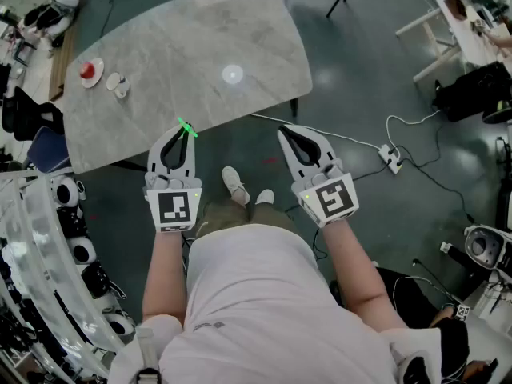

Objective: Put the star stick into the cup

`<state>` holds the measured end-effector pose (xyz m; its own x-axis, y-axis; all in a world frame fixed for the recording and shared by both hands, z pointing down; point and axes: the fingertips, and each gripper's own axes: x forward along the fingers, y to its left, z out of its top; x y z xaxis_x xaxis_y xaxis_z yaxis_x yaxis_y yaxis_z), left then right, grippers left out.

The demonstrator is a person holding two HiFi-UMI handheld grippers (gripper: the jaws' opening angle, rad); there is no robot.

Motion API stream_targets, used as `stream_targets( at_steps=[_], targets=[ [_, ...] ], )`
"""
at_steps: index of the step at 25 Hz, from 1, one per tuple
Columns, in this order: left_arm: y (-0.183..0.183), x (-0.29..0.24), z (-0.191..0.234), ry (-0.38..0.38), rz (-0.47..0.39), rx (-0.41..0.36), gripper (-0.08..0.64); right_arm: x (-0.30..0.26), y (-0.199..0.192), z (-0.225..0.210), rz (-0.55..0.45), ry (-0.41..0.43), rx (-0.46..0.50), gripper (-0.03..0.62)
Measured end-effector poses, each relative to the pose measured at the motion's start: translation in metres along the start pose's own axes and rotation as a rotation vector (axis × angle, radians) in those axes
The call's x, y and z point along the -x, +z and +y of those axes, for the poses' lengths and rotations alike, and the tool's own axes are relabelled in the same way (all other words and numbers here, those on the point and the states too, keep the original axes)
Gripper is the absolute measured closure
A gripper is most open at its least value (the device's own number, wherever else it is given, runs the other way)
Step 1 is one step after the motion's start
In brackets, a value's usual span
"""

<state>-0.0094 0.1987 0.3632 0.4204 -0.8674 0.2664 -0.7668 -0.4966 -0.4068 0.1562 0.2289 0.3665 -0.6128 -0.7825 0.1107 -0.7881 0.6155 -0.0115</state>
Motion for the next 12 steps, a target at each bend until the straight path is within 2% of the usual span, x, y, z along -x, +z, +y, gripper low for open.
stream_targets(
  at_steps=[5, 12],
  targets=[
    [-0.012, -0.009, 0.015, -0.008, 0.025, -0.041, 0.548, -0.023, 0.0, 0.0, 0.02, 0.0, 0.02, 0.584],
    [-0.033, -0.043, 0.05, -0.022, 0.05, -0.06, 0.546, -0.074, 0.01, -0.01, 0.037, 0.0, 0.084, 0.584]
  ],
)
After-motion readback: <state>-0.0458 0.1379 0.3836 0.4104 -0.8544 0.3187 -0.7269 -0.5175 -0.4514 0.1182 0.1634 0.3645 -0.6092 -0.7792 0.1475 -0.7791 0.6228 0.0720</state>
